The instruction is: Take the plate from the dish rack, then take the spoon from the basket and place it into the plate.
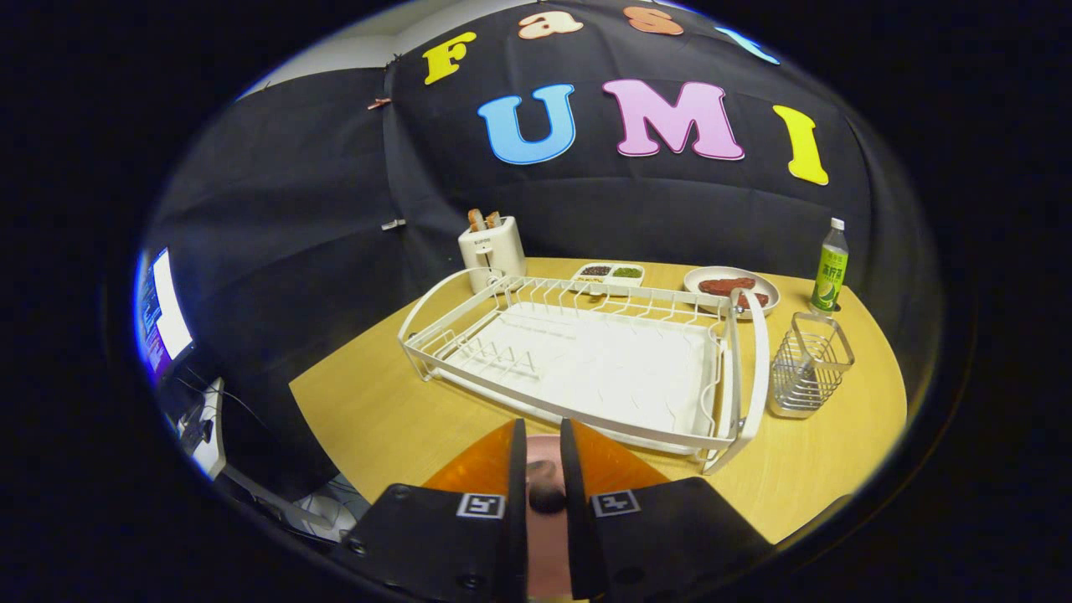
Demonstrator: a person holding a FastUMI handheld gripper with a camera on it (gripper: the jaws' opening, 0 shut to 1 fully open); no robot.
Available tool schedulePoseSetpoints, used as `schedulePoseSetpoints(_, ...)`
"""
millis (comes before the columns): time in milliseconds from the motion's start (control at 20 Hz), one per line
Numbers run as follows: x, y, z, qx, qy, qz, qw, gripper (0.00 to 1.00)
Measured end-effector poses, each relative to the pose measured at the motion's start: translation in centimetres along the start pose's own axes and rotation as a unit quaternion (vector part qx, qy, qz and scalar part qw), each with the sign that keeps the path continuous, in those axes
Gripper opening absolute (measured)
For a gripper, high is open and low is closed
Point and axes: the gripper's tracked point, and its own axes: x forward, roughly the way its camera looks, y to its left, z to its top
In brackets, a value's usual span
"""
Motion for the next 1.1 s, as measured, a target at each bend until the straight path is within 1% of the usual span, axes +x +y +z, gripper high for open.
schedulePoseSetpoints(200, -1.5, -0.6, 2.6, 0.000, -0.019, -0.015, 1.000, 0.98)
schedulePoseSetpoints(250, -2.0, -1.0, 3.4, -0.004, -0.024, -0.022, 0.999, 0.99)
schedulePoseSetpoints(400, -3.7, -1.8, 6.4, -0.008, -0.049, -0.043, 0.998, 0.98)
schedulePoseSetpoints(600, -6.9, -3.1, 12.3, 0.003, -0.104, -0.075, 0.992, 0.98)
schedulePoseSetpoints(850, -12.4, -5.8, 19.8, 0.017, -0.178, -0.127, 0.976, 0.98)
schedulePoseSetpoints(1000, -15.7, -7.8, 22.7, 0.020, -0.205, -0.160, 0.965, 0.98)
schedulePoseSetpoints(1100, -17.7, -9.7, 24.0, 0.011, -0.217, -0.187, 0.958, 0.98)
